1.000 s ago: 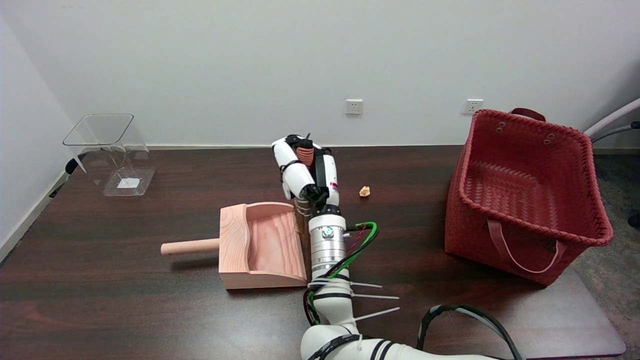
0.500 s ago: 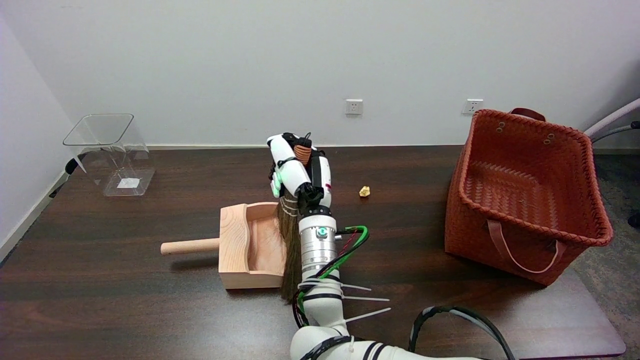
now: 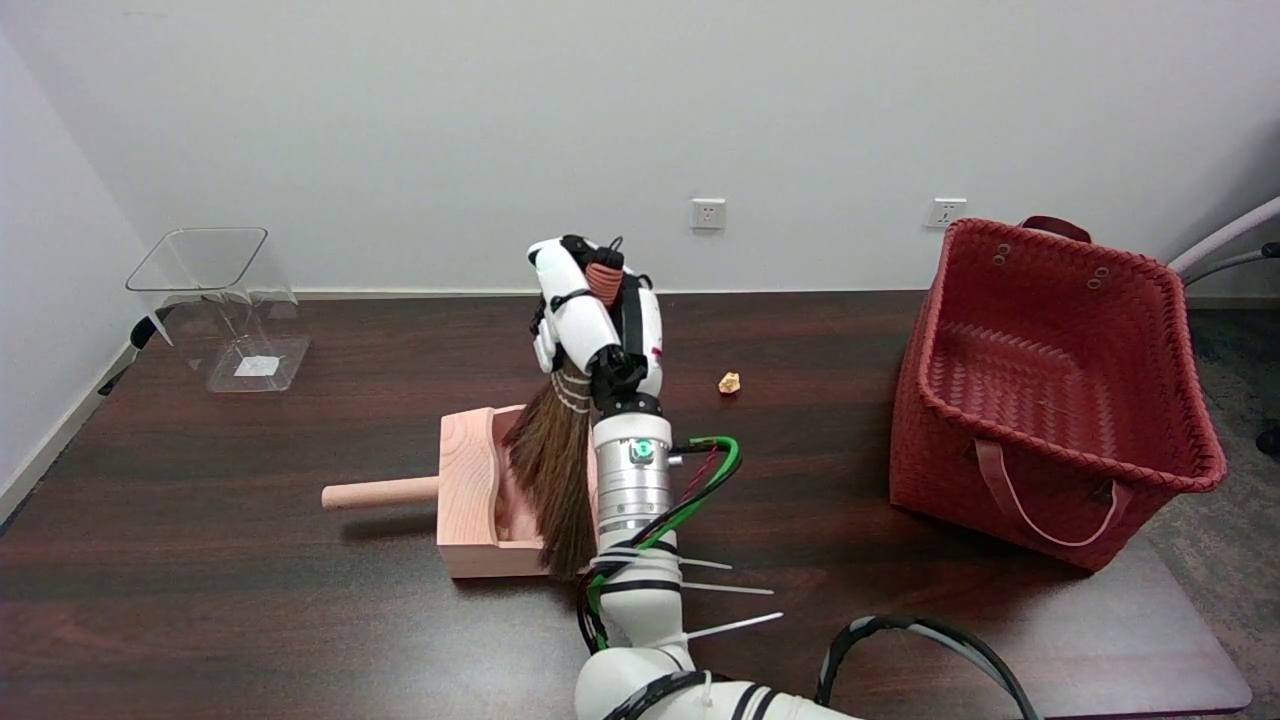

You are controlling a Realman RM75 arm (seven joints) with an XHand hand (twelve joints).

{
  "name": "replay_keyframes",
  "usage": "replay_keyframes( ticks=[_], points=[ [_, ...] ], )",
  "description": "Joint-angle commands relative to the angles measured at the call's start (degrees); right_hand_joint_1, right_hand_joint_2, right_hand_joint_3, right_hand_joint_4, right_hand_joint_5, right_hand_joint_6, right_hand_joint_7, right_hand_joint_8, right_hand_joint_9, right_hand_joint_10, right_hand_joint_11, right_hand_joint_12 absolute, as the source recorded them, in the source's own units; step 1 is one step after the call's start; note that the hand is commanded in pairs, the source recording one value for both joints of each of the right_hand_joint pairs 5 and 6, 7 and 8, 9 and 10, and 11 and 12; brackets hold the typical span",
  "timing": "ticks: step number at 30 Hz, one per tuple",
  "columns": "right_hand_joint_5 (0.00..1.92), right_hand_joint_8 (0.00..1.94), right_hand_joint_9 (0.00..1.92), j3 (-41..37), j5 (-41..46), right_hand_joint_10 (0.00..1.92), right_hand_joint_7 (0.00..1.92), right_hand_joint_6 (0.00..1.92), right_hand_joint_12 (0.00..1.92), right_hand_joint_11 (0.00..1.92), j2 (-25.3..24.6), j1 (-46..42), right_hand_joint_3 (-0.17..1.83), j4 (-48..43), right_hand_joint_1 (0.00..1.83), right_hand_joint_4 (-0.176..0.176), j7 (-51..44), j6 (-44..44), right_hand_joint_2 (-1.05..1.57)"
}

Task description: Use the broom to sweep the yellow paper into the dustpan.

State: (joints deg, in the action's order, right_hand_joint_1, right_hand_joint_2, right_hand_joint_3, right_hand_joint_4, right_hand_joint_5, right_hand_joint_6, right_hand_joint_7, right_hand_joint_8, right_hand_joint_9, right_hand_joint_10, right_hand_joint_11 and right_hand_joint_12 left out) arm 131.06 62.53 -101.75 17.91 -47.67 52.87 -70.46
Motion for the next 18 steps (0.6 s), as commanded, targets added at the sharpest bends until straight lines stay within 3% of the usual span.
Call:
replay_keyframes(
  ticks=[1, 8, 18],
  points=[
    [1.92, 1.92, 1.92, -0.2, -3.9, 1.92, 1.92, 1.92, 1.92, 1.92, 8.3, -5.4, 0.23, -21.0, 0.75, 0.000, -18.6, 0.3, 1.57],
    [1.92, 1.92, 1.92, -1.2, -3.7, 1.92, 1.92, 1.92, 1.92, 1.92, 11.6, -5.7, 0.20, -26.3, 0.77, 0.000, -24.2, -0.2, 1.57],
    [1.92, 1.92, 1.92, -4.4, -1.7, 1.92, 1.92, 1.92, 1.92, 1.92, 18.9, -2.1, 0.30, -25.8, 0.79, 0.000, -24.1, 3.9, 1.57]
  ],
)
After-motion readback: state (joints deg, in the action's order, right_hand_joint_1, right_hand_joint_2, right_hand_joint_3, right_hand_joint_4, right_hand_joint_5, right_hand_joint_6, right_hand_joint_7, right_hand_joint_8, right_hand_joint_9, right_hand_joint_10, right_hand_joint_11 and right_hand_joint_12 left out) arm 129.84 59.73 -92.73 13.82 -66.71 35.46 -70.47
